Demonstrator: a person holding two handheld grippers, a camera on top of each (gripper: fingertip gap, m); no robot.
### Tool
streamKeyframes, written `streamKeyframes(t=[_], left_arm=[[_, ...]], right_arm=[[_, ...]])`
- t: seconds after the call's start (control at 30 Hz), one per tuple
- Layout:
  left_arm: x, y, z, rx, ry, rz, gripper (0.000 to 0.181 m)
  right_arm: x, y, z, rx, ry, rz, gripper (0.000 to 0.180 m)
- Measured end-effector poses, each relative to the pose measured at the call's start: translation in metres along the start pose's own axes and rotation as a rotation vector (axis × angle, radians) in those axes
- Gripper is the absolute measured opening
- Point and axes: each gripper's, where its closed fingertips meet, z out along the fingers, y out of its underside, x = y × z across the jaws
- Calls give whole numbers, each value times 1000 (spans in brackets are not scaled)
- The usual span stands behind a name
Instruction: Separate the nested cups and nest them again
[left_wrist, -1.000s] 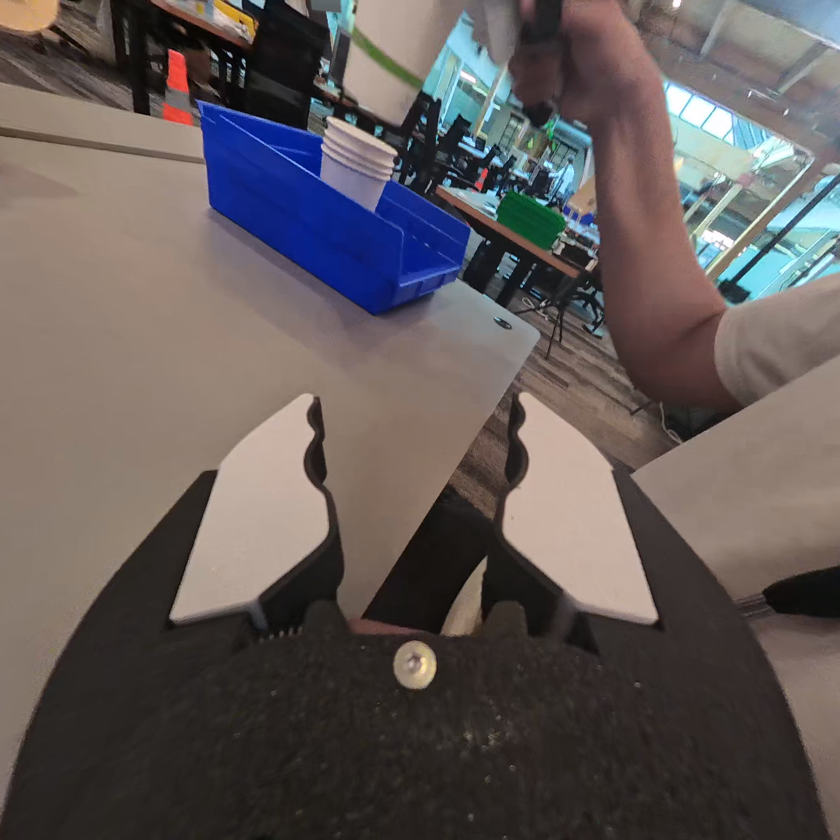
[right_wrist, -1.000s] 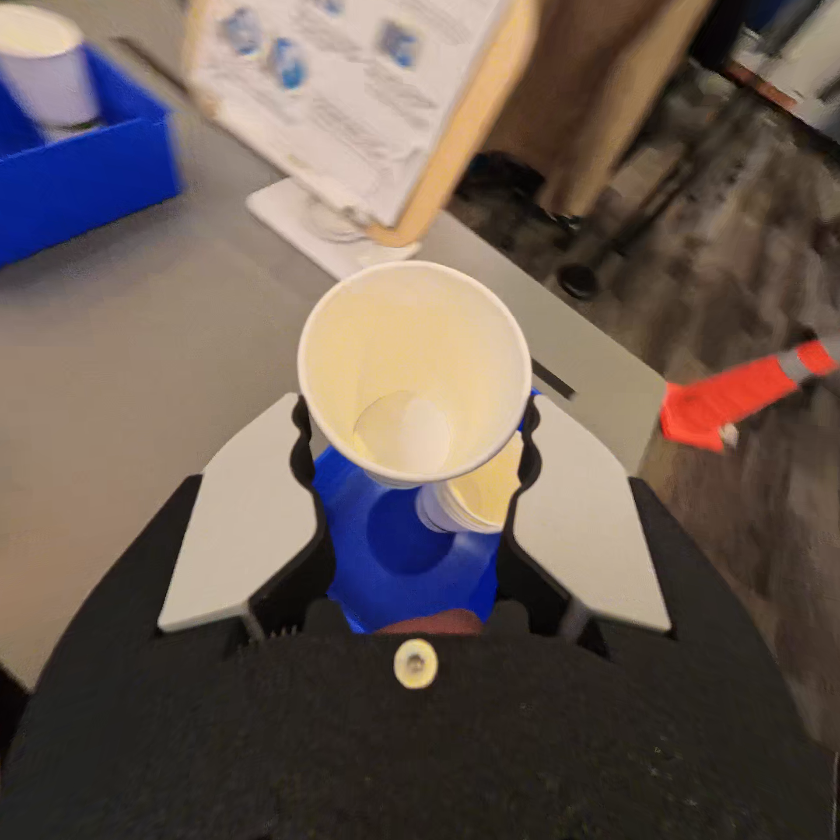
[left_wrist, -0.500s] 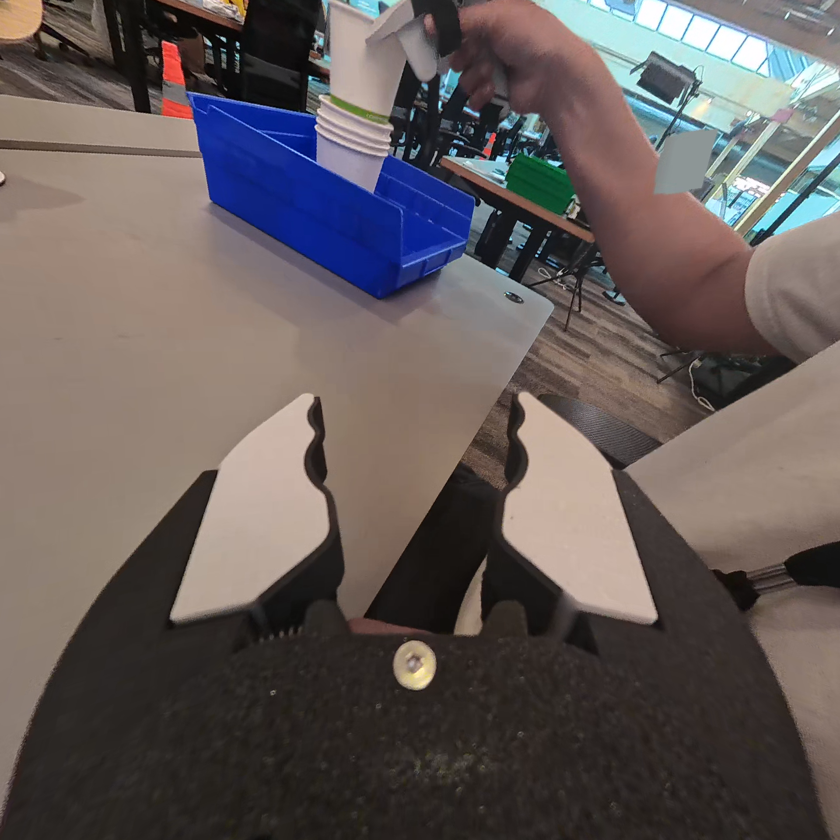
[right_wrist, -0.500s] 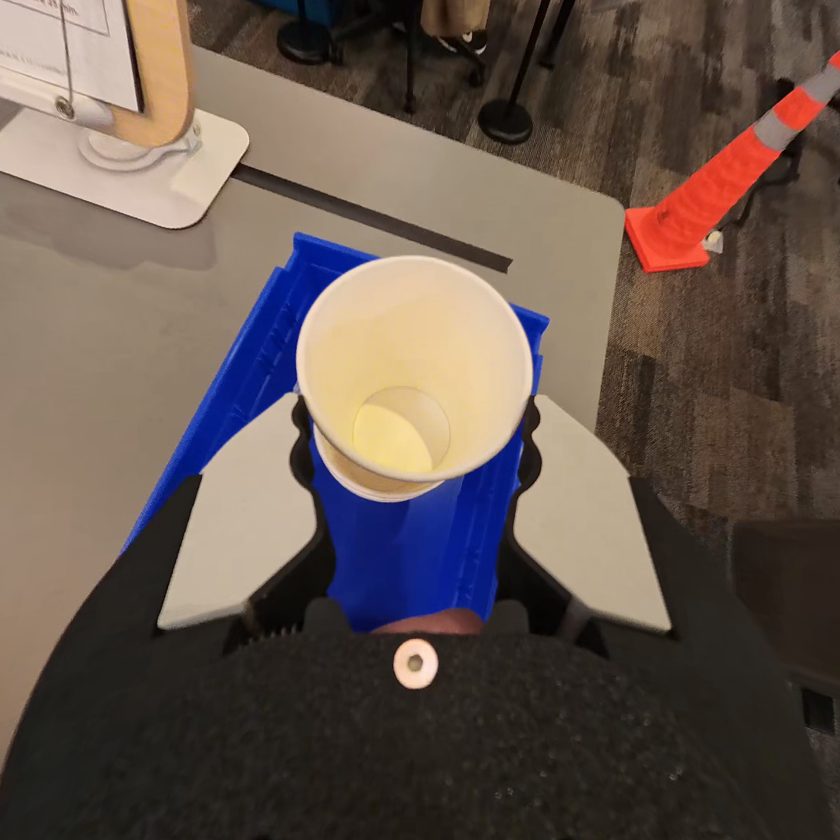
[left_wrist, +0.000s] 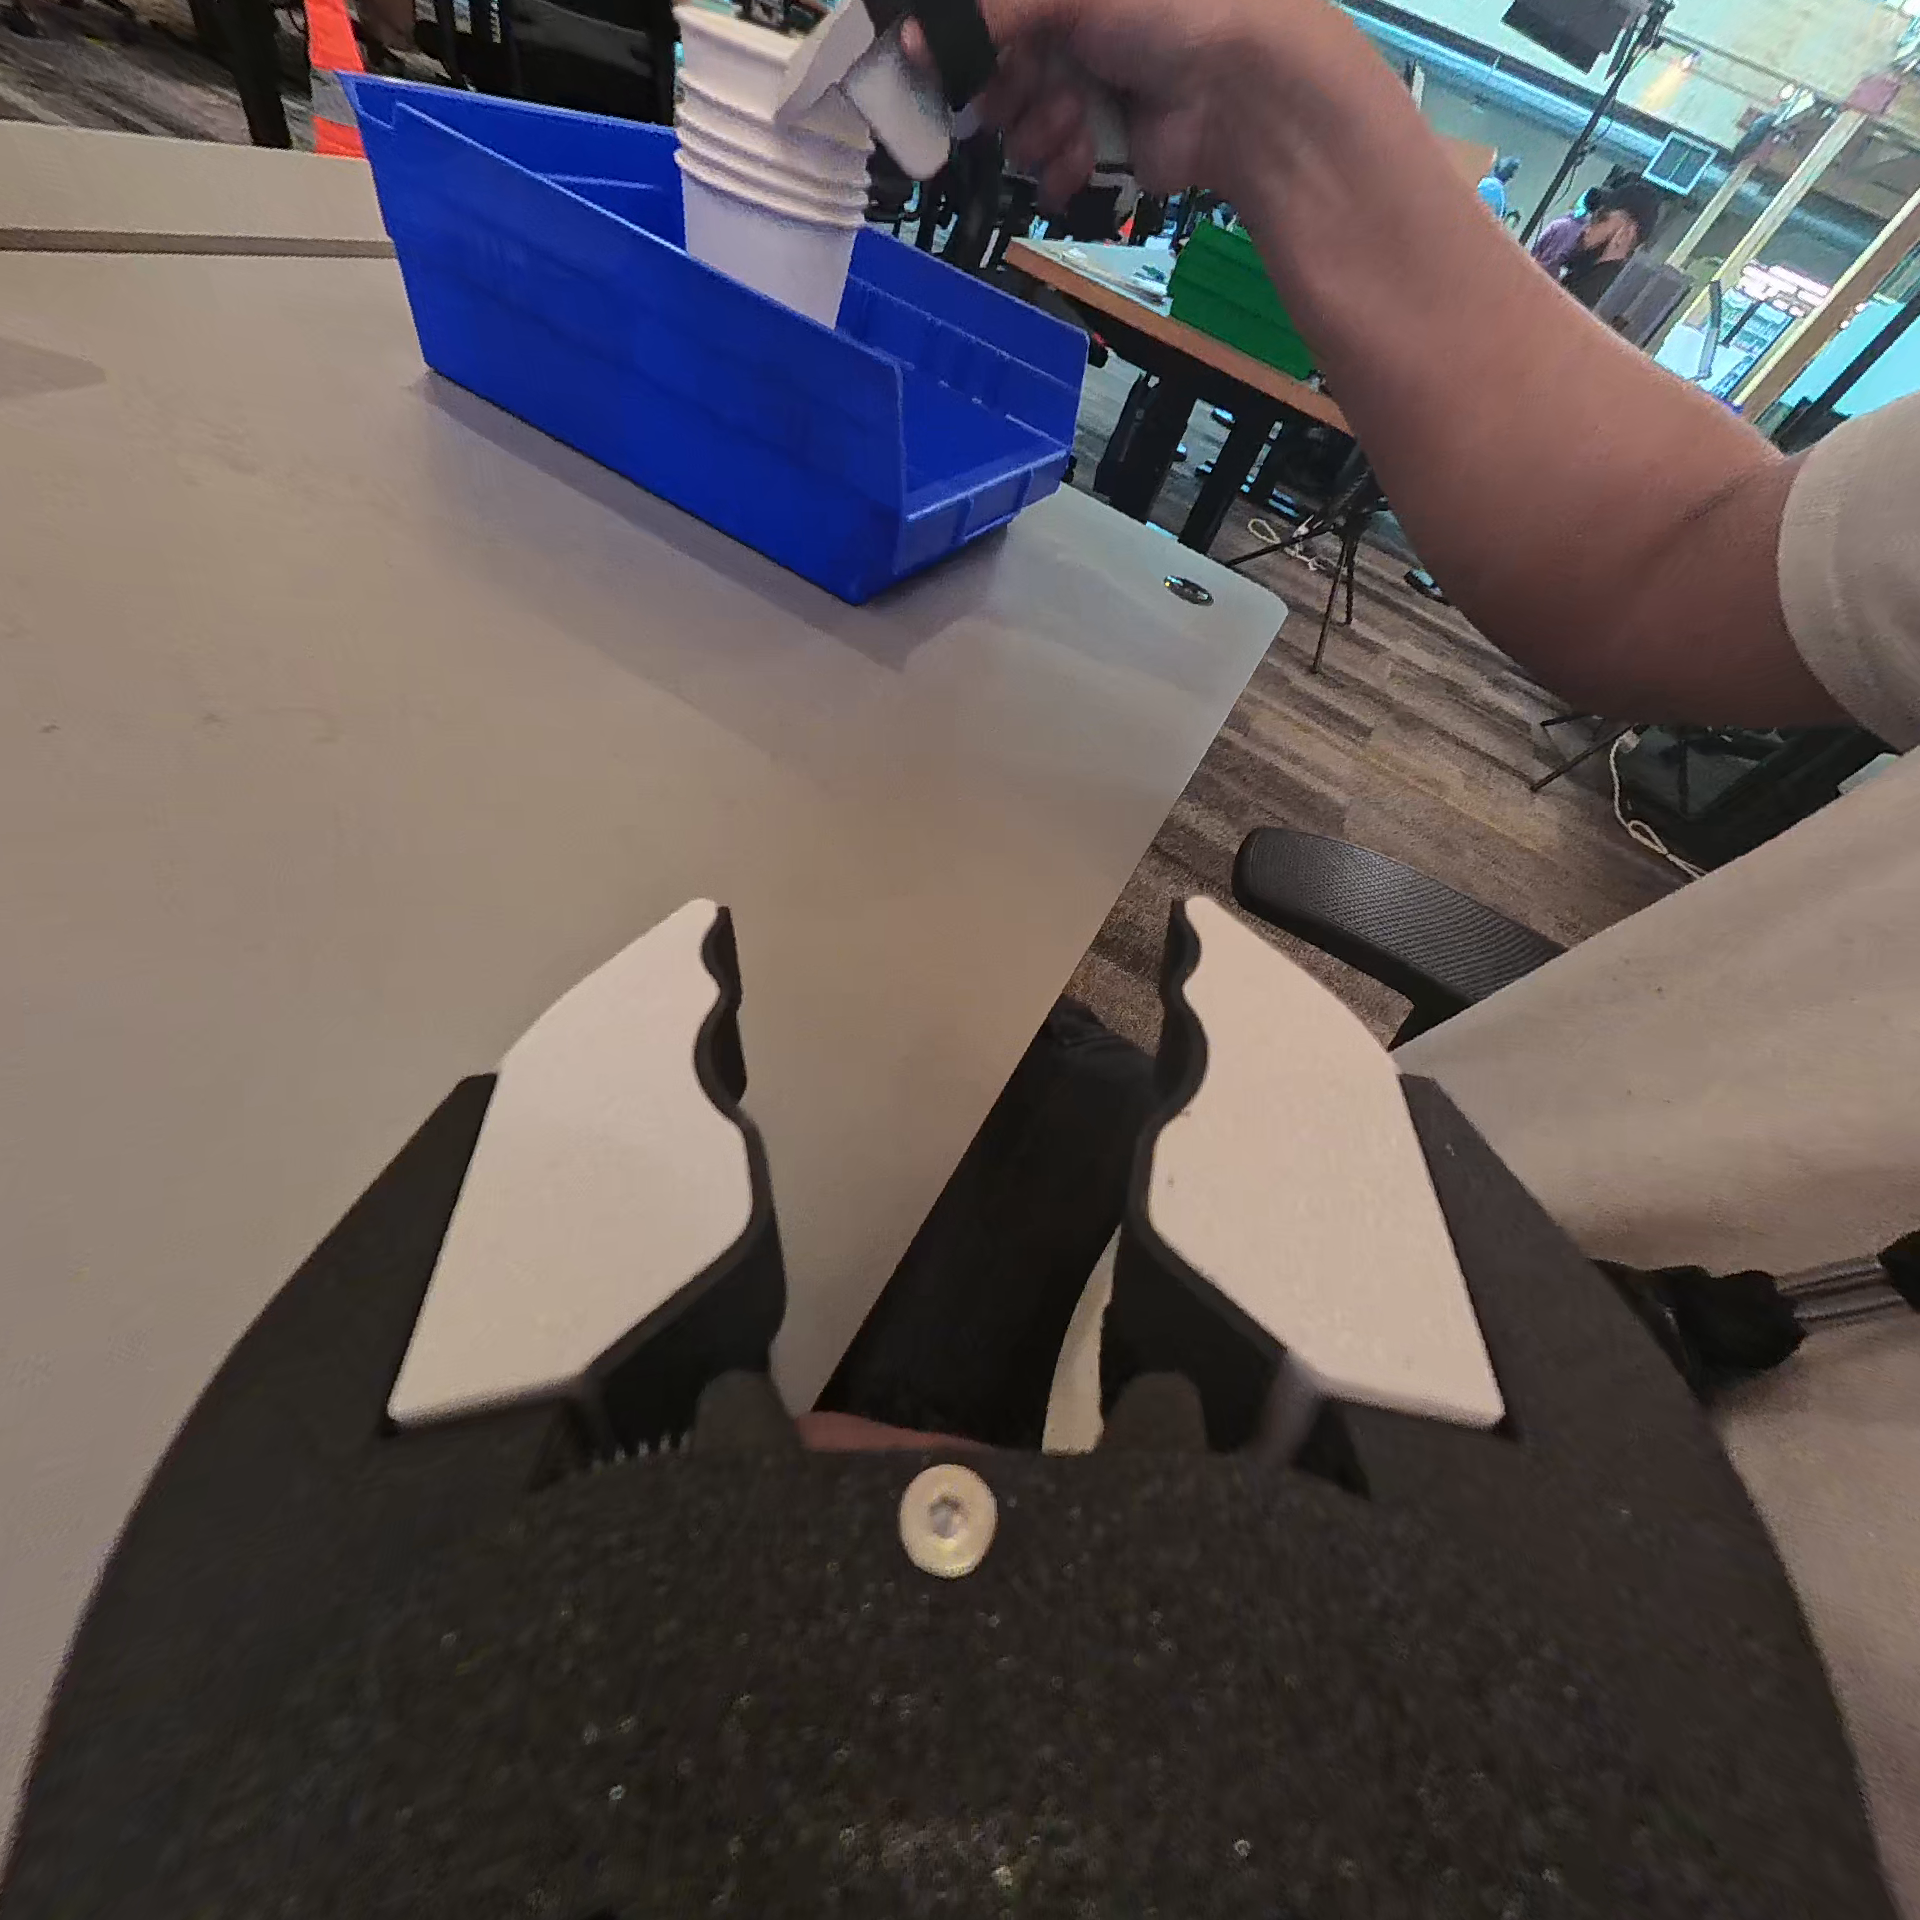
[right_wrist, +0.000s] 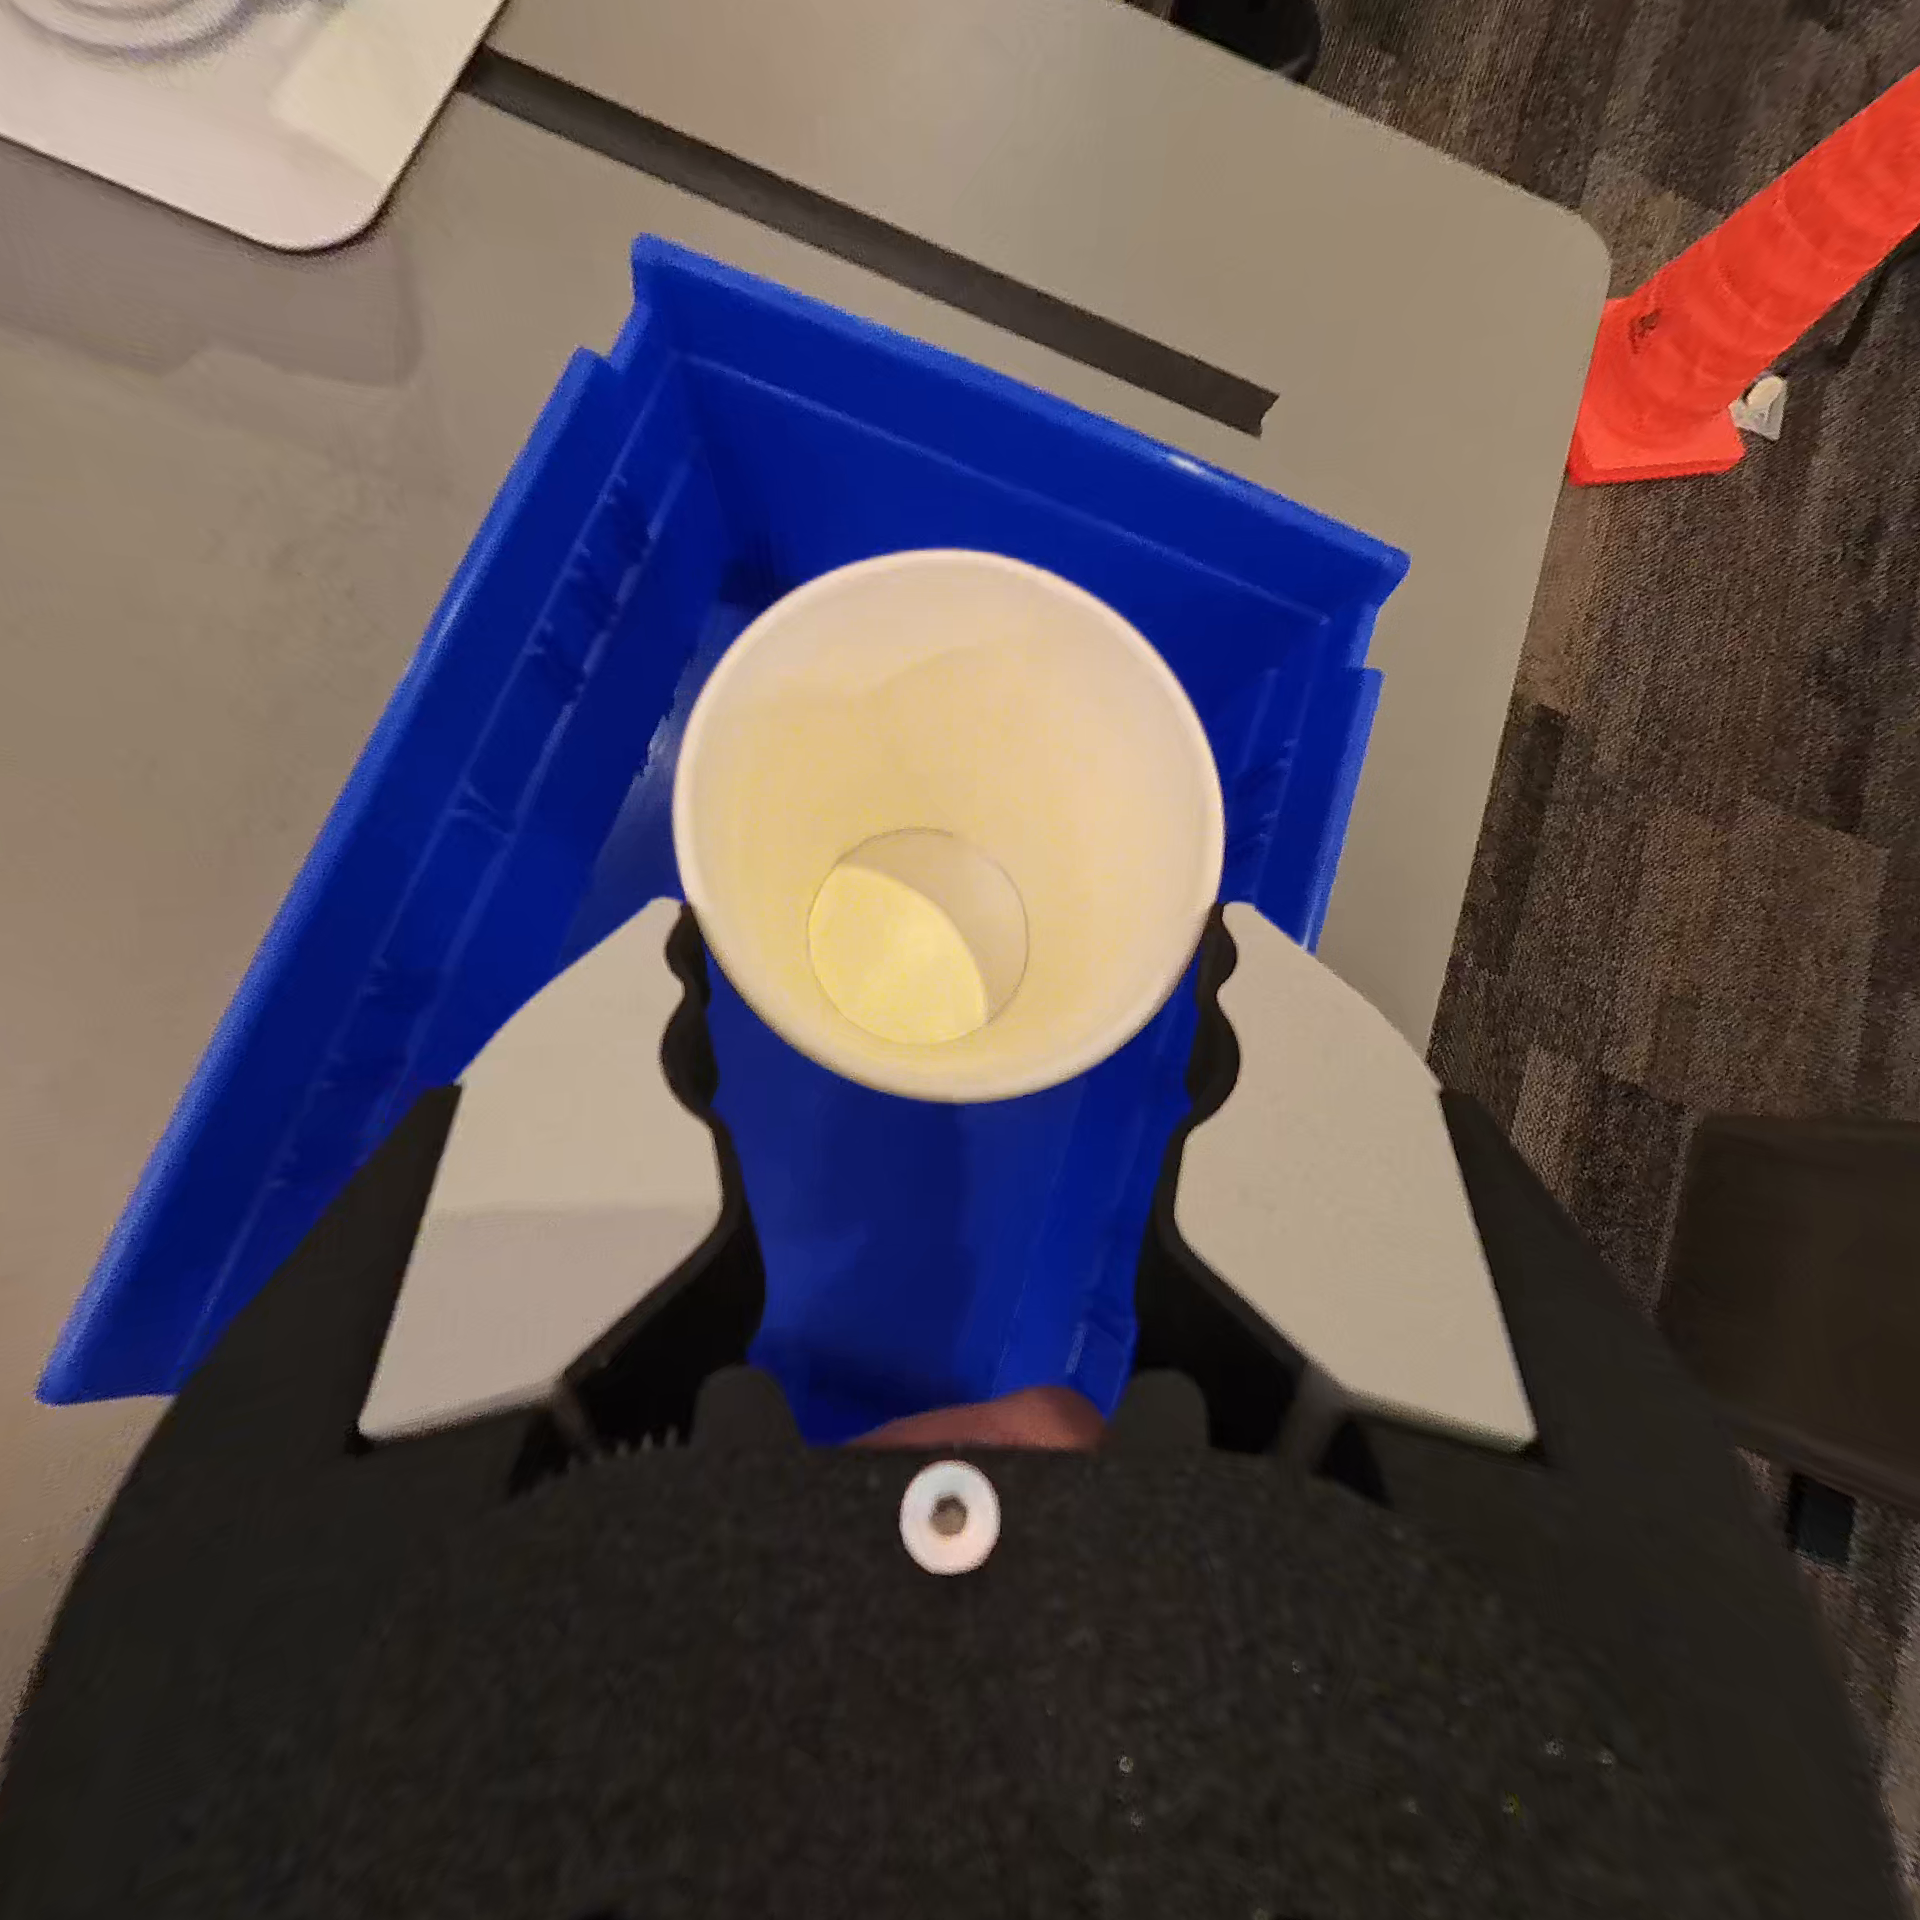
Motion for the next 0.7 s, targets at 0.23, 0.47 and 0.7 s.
streamKeyframes(t=[0.23,0.47,0.7], left_arm=[[2,5,3,-19,2,12,78],[-1,2,0,1,1,-13,78],[-81,-31,-50,86,-372,16,84]], right_arm=[[-1,9,5,1,-8,0,92],[-1,26,-14,-37,68,-120,95],[-108,23,-82,332,-13,-107,85]])
